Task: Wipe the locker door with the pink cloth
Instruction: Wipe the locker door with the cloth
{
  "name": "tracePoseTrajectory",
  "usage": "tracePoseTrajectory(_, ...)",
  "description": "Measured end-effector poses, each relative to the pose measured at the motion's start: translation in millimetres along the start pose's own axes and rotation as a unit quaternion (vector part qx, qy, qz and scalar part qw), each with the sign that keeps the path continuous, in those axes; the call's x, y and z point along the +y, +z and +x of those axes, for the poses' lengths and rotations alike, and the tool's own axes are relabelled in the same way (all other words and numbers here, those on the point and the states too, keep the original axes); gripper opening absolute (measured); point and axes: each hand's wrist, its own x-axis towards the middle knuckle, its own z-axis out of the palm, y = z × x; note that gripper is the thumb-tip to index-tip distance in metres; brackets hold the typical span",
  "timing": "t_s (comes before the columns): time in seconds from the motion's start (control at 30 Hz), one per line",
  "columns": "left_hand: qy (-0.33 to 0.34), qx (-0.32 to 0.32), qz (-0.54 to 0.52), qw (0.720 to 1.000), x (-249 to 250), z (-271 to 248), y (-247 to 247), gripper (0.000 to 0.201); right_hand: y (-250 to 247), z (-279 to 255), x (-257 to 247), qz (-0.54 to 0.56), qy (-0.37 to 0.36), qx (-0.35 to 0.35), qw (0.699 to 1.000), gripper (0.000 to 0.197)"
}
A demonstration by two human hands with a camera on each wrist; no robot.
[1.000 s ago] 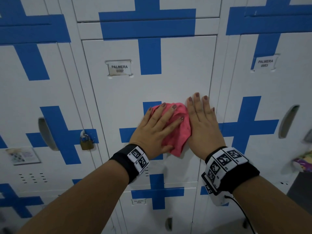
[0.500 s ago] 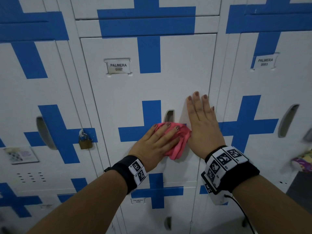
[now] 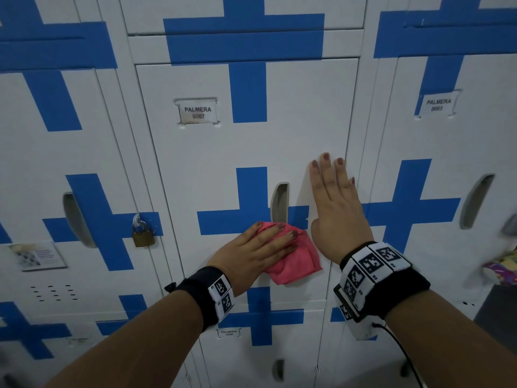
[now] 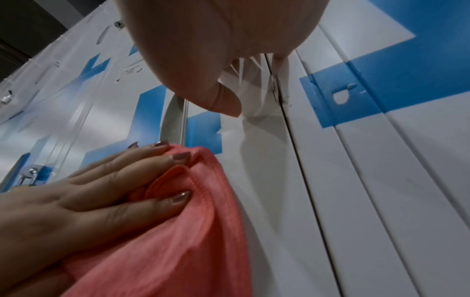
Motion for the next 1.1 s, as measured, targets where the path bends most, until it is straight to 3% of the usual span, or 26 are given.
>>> tracePoseTrajectory(0.13, 0.016, -0.001, -0.002, 1.0, -1.0, -6.4, -0.8, 0.091, -0.9, -0.3, 0.6, -0.006, -0.001, -0.004, 1.0, 0.102)
tracePoseTrajectory(0.23, 0.015, 0.008, 0.001, 1.0, -0.5, -10.4, -5.3, 0.077, -0.8, -0.2, 1.1, -0.005, 0.0, -0.008, 1.0, 0.103)
tracePoseTrajectory(0.3, -0.031, 0.031, -0.001, 0.999, -3.4, -13.3, -11.9, 0.068, -0.6, 0.0, 1.8, -0.008, -0.001, -0.01, 1.0, 0.102)
tracePoseTrajectory(0.47, -0.22, 0.069, -0.054, 0.971, -14.1, -6.6, -24.3, 0.064, -1.0, 0.1, 2.1, -0.002, -0.002, -0.009, 1.0, 0.098)
tracePoseTrajectory(0.63, -0.268, 0.057, -0.106, 0.956, 6.9, 6.1, -18.5, 0.071, -2.8, -0.3, 1.1, 0.008, -0.004, -0.007, 1.0, 0.095)
tracePoseTrajectory(0.83, -0.267, 0.016, -0.119, 0.956, 14.2, -1.7, -22.2, 0.085, -7.6, -1.1, -1.8, 0.002, 0.0, -0.022, 1.0, 0.094)
tracePoseTrajectory(1.1, -0.224, -0.075, -0.117, 0.965, 30.5, -17.8, -28.0, 0.087, -17.9, -3.0, -10.3, 0.01, 0.025, -0.056, 0.998, 0.098)
